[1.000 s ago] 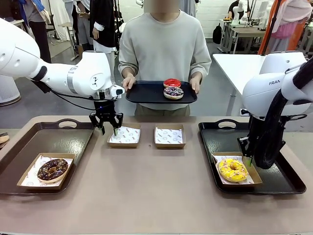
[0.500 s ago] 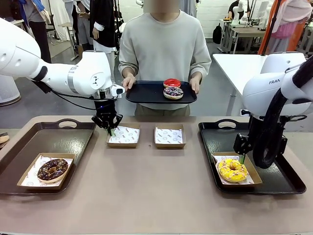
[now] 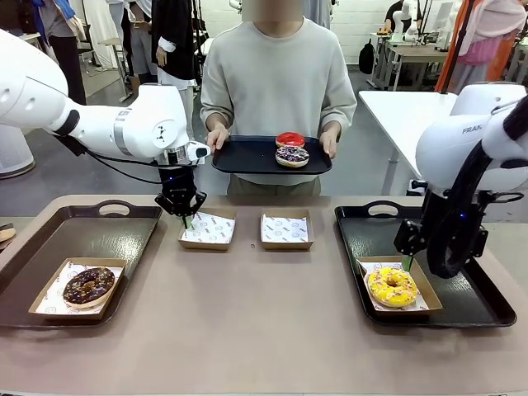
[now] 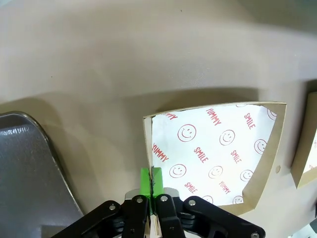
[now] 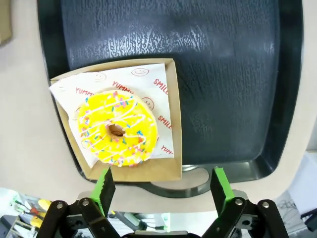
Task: Individually package the donuts and arrange them on the tray.
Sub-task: Place the picked Paper togo box on the Handle tray while simultaneously picking up another Paper togo box from the table with the other hand.
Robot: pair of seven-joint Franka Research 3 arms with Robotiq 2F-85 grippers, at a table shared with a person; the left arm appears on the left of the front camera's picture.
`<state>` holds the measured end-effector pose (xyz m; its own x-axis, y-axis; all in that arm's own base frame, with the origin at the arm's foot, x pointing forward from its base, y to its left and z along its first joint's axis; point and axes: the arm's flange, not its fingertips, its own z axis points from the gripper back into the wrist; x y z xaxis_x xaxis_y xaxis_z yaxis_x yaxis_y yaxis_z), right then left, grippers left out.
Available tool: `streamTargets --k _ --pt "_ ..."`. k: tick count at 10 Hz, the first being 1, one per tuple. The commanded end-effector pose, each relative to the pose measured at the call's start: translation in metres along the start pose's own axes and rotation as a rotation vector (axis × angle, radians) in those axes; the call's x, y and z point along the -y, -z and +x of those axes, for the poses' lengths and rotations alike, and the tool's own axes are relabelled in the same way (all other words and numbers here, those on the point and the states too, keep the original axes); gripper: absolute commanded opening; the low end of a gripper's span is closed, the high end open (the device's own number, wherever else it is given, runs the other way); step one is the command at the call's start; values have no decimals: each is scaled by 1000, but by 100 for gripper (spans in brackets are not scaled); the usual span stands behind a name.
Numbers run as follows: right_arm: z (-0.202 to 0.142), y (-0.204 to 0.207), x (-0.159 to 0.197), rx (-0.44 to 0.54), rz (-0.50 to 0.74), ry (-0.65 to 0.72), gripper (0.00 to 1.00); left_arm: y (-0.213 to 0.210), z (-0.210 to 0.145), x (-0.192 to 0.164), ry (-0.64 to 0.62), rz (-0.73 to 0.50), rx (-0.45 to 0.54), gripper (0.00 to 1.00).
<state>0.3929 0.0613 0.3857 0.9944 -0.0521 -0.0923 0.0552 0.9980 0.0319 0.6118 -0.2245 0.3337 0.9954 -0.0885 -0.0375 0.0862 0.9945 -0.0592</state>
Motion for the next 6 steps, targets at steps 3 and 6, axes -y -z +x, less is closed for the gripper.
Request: streamTargets --k 3,6 --pt "-59 -52 76 83 406 -2 100 -58 -26 9 -1 -33 23 0" --pt "-87 -72 174 166 744 67 100 -103 -34 26 24 -52 52 0"
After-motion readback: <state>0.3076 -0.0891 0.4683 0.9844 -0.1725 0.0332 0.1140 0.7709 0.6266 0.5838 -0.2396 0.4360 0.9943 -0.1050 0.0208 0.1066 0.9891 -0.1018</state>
